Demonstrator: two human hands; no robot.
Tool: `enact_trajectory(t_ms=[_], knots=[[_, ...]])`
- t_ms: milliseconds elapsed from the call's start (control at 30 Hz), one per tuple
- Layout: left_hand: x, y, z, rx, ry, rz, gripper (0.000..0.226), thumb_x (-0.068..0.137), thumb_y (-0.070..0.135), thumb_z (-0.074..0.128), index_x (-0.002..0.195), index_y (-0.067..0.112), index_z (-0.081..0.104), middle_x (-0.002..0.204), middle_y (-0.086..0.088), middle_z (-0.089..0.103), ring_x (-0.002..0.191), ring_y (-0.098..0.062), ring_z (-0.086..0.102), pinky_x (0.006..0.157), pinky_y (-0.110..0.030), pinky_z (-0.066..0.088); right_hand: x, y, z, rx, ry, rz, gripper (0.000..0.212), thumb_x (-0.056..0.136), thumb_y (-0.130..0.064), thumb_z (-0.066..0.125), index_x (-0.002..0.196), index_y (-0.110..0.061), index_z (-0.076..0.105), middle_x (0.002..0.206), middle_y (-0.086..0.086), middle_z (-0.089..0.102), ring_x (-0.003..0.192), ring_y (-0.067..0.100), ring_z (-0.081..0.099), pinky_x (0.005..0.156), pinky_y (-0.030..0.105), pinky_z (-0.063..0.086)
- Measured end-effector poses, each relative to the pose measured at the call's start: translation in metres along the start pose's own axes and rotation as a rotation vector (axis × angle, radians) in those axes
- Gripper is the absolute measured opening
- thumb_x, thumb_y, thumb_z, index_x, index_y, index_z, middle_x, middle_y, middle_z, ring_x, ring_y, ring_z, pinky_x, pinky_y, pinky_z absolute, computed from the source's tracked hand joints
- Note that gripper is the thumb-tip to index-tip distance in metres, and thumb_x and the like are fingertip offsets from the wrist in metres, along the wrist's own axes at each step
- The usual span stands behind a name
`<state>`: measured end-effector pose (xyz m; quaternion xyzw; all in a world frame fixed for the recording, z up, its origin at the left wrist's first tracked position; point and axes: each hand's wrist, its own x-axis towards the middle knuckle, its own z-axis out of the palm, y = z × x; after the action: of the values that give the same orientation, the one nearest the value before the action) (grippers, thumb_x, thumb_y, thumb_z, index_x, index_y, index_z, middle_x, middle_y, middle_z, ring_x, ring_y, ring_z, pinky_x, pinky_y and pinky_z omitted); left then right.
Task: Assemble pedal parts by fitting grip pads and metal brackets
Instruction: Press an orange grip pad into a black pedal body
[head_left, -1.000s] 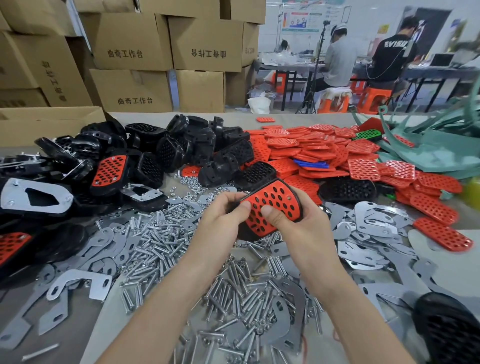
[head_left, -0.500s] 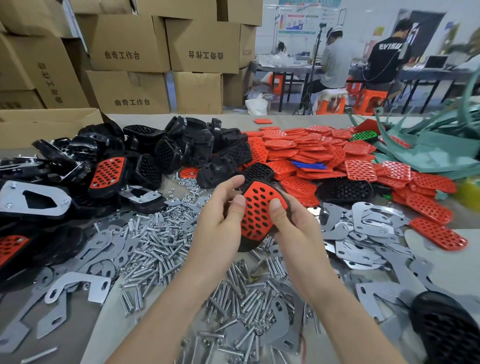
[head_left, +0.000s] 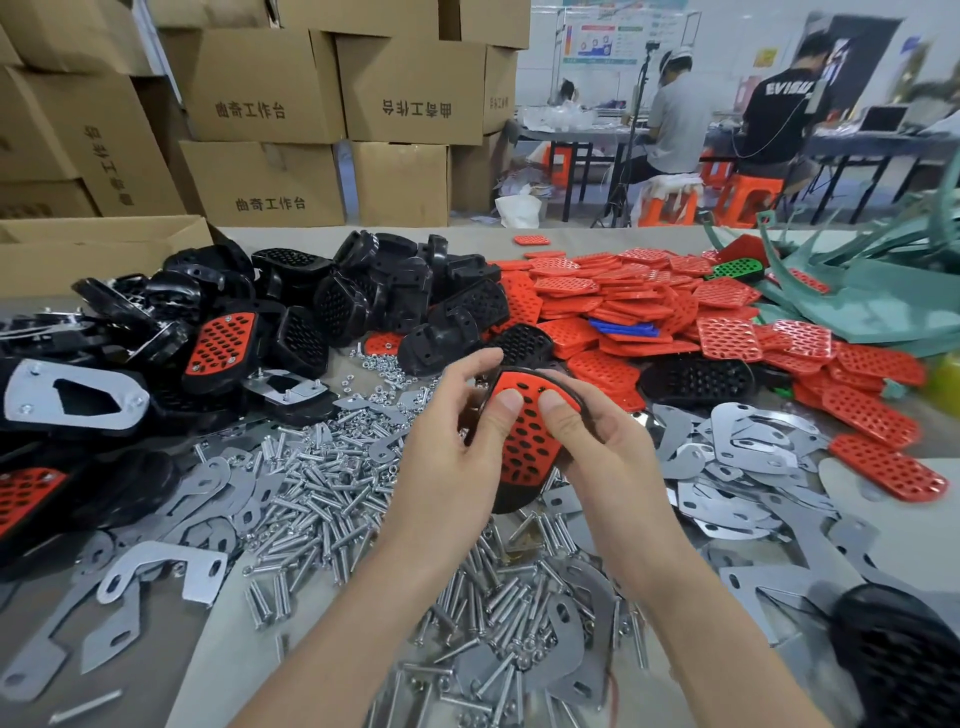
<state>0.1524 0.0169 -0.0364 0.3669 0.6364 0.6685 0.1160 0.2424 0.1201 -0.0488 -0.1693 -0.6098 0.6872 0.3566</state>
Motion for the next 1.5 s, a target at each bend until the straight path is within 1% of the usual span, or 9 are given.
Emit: enact_trajectory(t_ms=[167,367,633,867,1033,1167,1267,1367,1500], knots=[[0.001,0.003,-0.004,0.010,-0.125,0.004,0.026,0.100,0.026,0.062,0.119,0.043,0.065,0.105,0.010,0.071,0.098,-0.009,0.069,0.082,-0.035,0.061,0.002,-0.011,-0.011,0.176,-0.095,0.222,0.052,0.090,-0.057,0.064,0.113,-0.013,0.079,0.124,0.023,0.072,0.107,0.029,0.069,0.103,0.047,0.054],[0.002,0.005,-0.008,0.146,-0.100,0.068,0.028,0.105,0.023,0.053,0.127,0.033,0.066,0.115,0.016,0.070,0.106,-0.002,0.065,0.098,-0.039,0.053,0.002,-0.014,-0.014,0.118,-0.220,0.174,0.046,0.087,-0.053,0.066,0.106,-0.014,0.082,0.108,0.012,0.077,0.099,0.017,0.073,0.089,0.026,0.057],[-0.002,0.005,-0.014,0.024,-0.145,0.044,0.028,0.105,0.021,0.048,0.118,0.035,0.069,0.096,0.017,0.069,0.088,0.000,0.065,0.074,-0.018,0.052,-0.002,-0.011,-0.007,0.187,-0.229,0.187,0.038,0.084,-0.048,0.070,0.097,-0.014,0.083,0.095,0.009,0.075,0.086,0.014,0.069,0.080,0.024,0.058],[-0.003,0.005,-0.007,0.013,-0.143,0.030,0.032,0.106,0.012,0.046,0.115,0.034,0.068,0.090,0.023,0.068,0.084,0.004,0.064,0.074,-0.014,0.050,-0.004,-0.005,-0.005,0.207,-0.211,0.193,0.025,0.086,-0.046,0.073,0.087,-0.022,0.081,0.080,-0.001,0.070,0.069,0.006,0.063,0.062,0.018,0.053],[-0.002,0.001,-0.001,0.213,-0.086,0.062,0.028,0.109,0.022,0.041,0.124,0.034,0.062,0.115,0.021,0.061,0.115,-0.009,0.056,0.103,-0.037,0.047,-0.003,0.004,-0.003,0.017,-0.158,0.159,0.044,0.085,-0.064,0.065,0.098,-0.025,0.079,0.087,0.002,0.066,0.077,0.015,0.055,0.065,0.029,0.044],[-0.002,0.000,0.001,0.335,-0.054,0.039,0.033,0.106,0.036,0.037,0.134,0.034,0.054,0.113,0.027,0.050,0.124,-0.013,0.049,0.110,-0.042,0.038,-0.005,0.006,0.001,-0.149,-0.117,0.121,0.054,0.094,-0.069,0.050,0.103,-0.023,0.077,0.085,0.008,0.068,0.078,0.020,0.057,0.072,0.037,0.044],[0.003,-0.003,0.000,0.309,-0.074,0.021,0.039,0.106,0.038,0.040,0.142,0.028,0.053,0.131,0.014,0.057,0.131,-0.009,0.048,0.113,-0.037,0.037,-0.008,0.003,0.001,-0.251,-0.136,-0.040,0.033,0.104,-0.052,0.049,0.117,-0.035,0.073,0.113,-0.012,0.076,0.107,0.000,0.068,0.089,0.016,0.049],[0.004,-0.006,-0.002,0.272,-0.123,0.029,0.033,0.105,0.036,0.047,0.135,0.027,0.059,0.128,0.012,0.064,0.121,-0.001,0.056,0.106,-0.026,0.043,-0.009,-0.002,0.004,-0.421,-0.084,-0.166,0.023,0.108,-0.038,0.045,0.122,-0.043,0.062,0.118,-0.032,0.068,0.116,-0.012,0.060,0.092,0.004,0.041],[0.003,-0.007,-0.004,0.221,-0.145,0.023,0.025,0.102,0.041,0.050,0.124,0.030,0.057,0.110,0.017,0.067,0.101,0.007,0.060,0.085,-0.012,0.044,-0.013,0.000,0.009,-0.616,0.028,-0.281,0.029,0.108,-0.040,0.037,0.121,-0.035,0.062,0.107,-0.024,0.068,0.101,-0.009,0.060,0.084,0.004,0.039]])
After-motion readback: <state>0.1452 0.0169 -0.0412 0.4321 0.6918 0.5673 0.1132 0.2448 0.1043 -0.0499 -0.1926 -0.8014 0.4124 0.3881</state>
